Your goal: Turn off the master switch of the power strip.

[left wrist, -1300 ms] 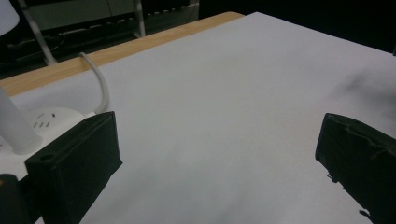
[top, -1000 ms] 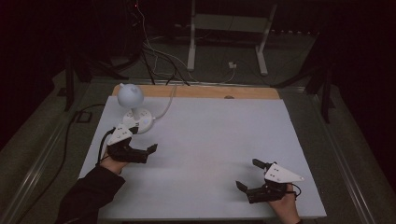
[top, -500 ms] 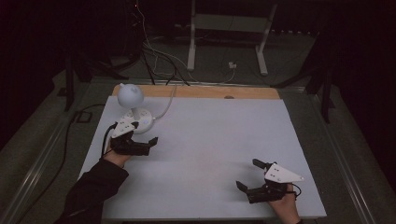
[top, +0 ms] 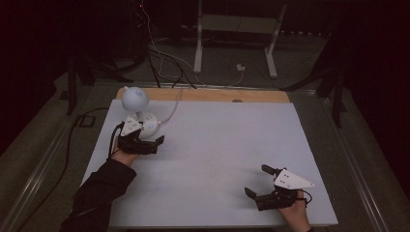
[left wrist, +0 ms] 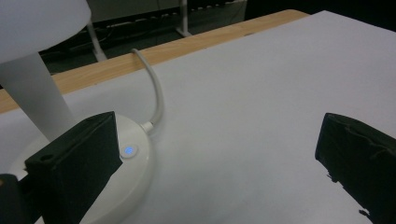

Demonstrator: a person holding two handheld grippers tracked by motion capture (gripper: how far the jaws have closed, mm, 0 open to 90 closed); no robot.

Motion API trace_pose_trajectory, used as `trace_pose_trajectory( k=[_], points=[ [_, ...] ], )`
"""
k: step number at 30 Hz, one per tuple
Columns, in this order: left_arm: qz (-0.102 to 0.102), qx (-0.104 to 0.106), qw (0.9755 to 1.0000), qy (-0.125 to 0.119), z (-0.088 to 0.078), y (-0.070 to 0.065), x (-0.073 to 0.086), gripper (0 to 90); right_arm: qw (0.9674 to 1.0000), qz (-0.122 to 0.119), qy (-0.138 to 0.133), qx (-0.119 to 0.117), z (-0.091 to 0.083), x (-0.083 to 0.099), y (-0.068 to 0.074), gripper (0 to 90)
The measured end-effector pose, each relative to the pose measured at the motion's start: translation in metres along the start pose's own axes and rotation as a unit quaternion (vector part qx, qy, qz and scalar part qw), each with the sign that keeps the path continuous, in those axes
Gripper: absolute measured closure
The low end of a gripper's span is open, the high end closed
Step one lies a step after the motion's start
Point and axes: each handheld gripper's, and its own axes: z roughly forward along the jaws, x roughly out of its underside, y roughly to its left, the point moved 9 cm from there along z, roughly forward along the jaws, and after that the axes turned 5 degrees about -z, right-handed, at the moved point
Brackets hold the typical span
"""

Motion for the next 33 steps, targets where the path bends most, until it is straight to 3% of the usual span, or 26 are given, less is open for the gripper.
trace_pose_trajectory(
  k=[5,13,20,26,33],
  points=[
    [0.001,-0.008,1.0000,0.003,0.006,0.004,-0.001,0.5,1.0000,0.001,0.000,-0.001,0.000,0.000,0.000,0.0],
    [-0.033,-0.020,0.9989,0.025,0.016,0.014,0.002,0.5,1.0000,0.002,-0.001,-0.002,0.000,0.000,0.000,0.0],
    [-0.035,-0.026,0.9986,0.028,0.021,0.020,0.002,0.5,1.0000,0.004,-0.001,-0.002,0.000,0.000,0.000,0.0],
    [-0.041,-0.037,0.9978,0.037,0.025,0.025,0.003,7.7,1.0000,0.004,-0.001,-0.003,0.000,0.000,0.000,0.0],
    [-0.038,-0.060,0.9965,0.045,0.031,0.030,0.007,25.9,1.0000,0.005,-0.001,-0.003,0.000,0.000,0.000,0.0]
  ],
)
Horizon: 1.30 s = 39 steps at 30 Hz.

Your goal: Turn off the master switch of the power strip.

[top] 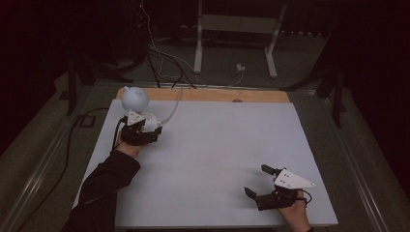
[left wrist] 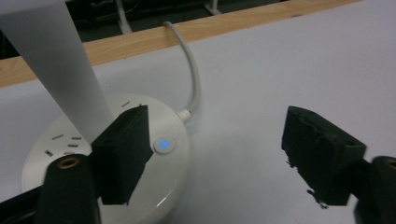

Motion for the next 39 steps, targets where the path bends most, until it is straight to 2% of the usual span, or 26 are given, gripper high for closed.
trace_pose_trajectory(
  k=[12,17,22,25,26,28,30,37,39],
  points=[
    [0.004,-0.026,0.9996,-0.005,0.006,0.007,-0.003,64.0,1.0000,0.003,0.000,-0.001,0.000,0.001,0.000,0.0],
    [0.005,-0.026,0.9996,-0.009,0.009,0.008,-0.004,75.5,1.0000,0.002,0.001,-0.001,0.000,0.001,0.000,0.0],
    [0.016,-0.020,0.9996,-0.013,0.009,0.006,-0.006,86.9,1.0000,0.003,0.001,-0.001,0.000,0.001,-0.001,0.0],
    [0.027,-0.025,0.9993,-0.007,0.012,0.009,-0.005,90.0,1.0000,0.003,0.001,-0.002,0.001,0.001,0.000,0.0],
    [0.031,-0.033,0.9990,-0.005,0.013,0.011,-0.004,90.0,1.0000,0.003,0.001,-0.003,0.001,0.001,0.000,0.0],
    [0.030,-0.032,0.9990,0.002,0.016,0.013,-0.002,90.0,1.0000,0.003,0.001,-0.003,0.001,0.001,0.000,0.0],
    [0.031,-0.039,0.9988,0.007,0.018,0.016,0.001,90.0,1.0000,0.003,0.002,-0.003,0.001,0.001,0.000,0.0],
    [0.029,-0.045,0.9985,0.009,0.025,0.023,0.004,90.0,1.0000,0.003,0.002,-0.002,0.000,0.001,0.000,0.0],
    [0.034,-0.051,0.9980,0.013,0.027,0.024,0.006,90.0,1.0000,0.002,0.002,-0.002,0.000,0.001,0.000,0.0]
  ],
)
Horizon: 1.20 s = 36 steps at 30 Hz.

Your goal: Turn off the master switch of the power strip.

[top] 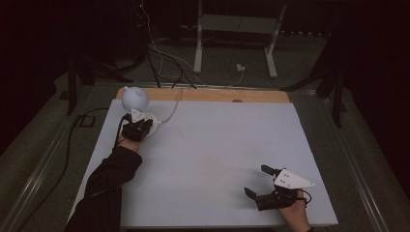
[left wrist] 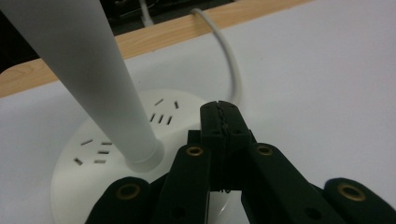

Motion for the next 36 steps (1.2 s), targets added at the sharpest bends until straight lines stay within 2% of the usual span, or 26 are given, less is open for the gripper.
trace_pose_trajectory(
  k=[5,11,15,17,24,25,28,33,36],
  points=[
    [0.008,-0.006,1.0000,0.000,0.0021,0.0004,0.0010,90.0,1.0000,0.001,0.000,-0.001,0.0002,0.0004,-0.0005,0.0],
    [0.039,-0.017,0.9990,0.010,0.0059,-0.0021,0.0058,90.0,1.0000,0.001,0.001,-0.001,0.0003,0.0005,-0.0004,0.0],
    [0.058,-0.037,0.9975,0.011,0.0062,-0.0001,0.0066,90.0,1.0000,0.001,0.001,-0.001,0.0003,0.0005,-0.0003,0.0],
    [0.065,-0.039,0.9971,0.010,0.0067,-0.0006,0.0069,90.0,1.0000,0.002,0.002,-0.001,0.0005,0.0008,-0.0003,0.0],
    [0.105,-0.061,0.9925,0.014,0.0083,-0.0033,0.0066,90.0,1.0000,0.001,0.002,-0.001,0.0007,0.0011,-0.0003,0.0],
    [0.113,-0.067,0.9913,0.015,0.0087,-0.0029,0.0067,90.0,1.0000,0.002,0.002,-0.001,0.0007,0.0011,-0.0003,0.0],
    [0.109,-0.063,0.9919,0.018,0.0100,-0.0022,0.0077,90.0,1.0000,0.001,0.003,-0.001,0.0008,0.0012,-0.0002,0.0],
    [0.123,-0.067,0.9900,0.019,0.0105,-0.0014,0.0082,90.0,1.0000,0.001,0.003,-0.001,0.0007,0.0012,-0.0002,0.0],
    [0.113,-0.063,0.9914,0.017,0.0103,0.0008,0.0087,90.0,1.0000,0.001,0.004,-0.001,0.0009,0.0014,0.0000,0.0]
  ],
)
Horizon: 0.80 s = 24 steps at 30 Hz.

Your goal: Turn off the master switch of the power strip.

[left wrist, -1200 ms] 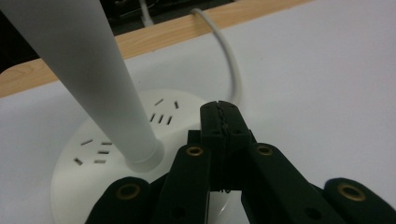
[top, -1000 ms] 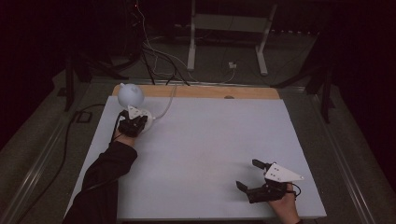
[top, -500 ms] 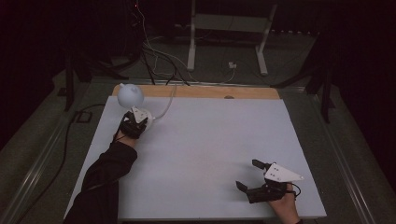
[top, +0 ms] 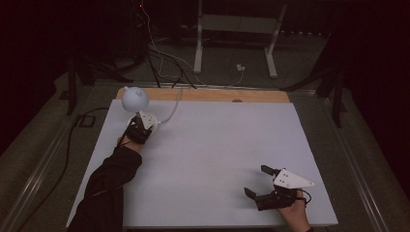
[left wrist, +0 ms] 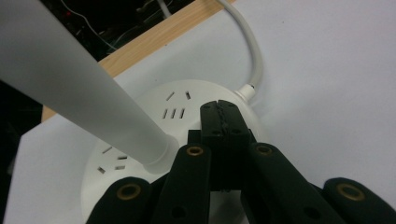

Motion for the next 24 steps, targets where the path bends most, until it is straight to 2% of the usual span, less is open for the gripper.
trace_pose_trajectory(
  k=[2,4,10,13,14,17,19,20,23,24],
  points=[
    [0.009,-0.001,1.0000,0.001,-0.0003,-0.0002,0.0001,90.0,1.0000,0.000,-0.001,-0.001,-0.0001,-0.0002,0.0003,0.0],
    [0.006,0.002,1.0000,0.001,-0.0001,0.0000,-0.0001,90.0,1.0000,0.000,0.000,0.000,0.0001,0.0001,-0.0001,0.0],
    [0.015,0.002,0.9998,0.009,-0.0001,-0.0002,-0.0005,90.0,1.0000,0.000,0.001,-0.001,0.0008,0.0003,0.0003,0.0],
    [0.029,-0.004,0.9995,0.016,0.0001,-0.0012,-0.0012,90.0,1.0000,0.000,0.001,0.000,0.0008,0.0003,0.0002,0.0],
    [0.023,-0.002,0.9995,0.020,0.0003,-0.0010,-0.0018,90.0,1.0000,0.000,0.001,0.000,0.0008,0.0003,0.0002,0.0],
    [0.024,0.003,0.9994,0.024,0.0004,-0.0007,-0.0019,90.0,1.0000,-0.001,0.001,-0.001,0.0006,0.0002,0.0003,0.0],
    [0.028,0.000,0.9994,0.021,0.0011,-0.0009,-0.0019,90.0,1.0000,-0.001,0.000,0.000,0.0001,0.0000,0.0003,0.0],
    [0.038,-0.002,0.9990,0.025,0.0014,-0.0015,-0.0025,90.0,1.0000,-0.001,0.000,0.000,0.0001,0.0001,0.0001,0.0],
    [0.035,0.014,0.9988,0.031,0.0028,-0.0052,-0.0046,90.0,1.0000,0.001,0.000,0.000,0.0001,0.0000,-0.0002,0.0],
    [0.033,0.011,0.9989,0.032,0.0028,-0.0054,-0.0046,90.0,1.0000,0.000,0.000,0.000,0.0000,0.0000,-0.0001,0.0]
  ],
)
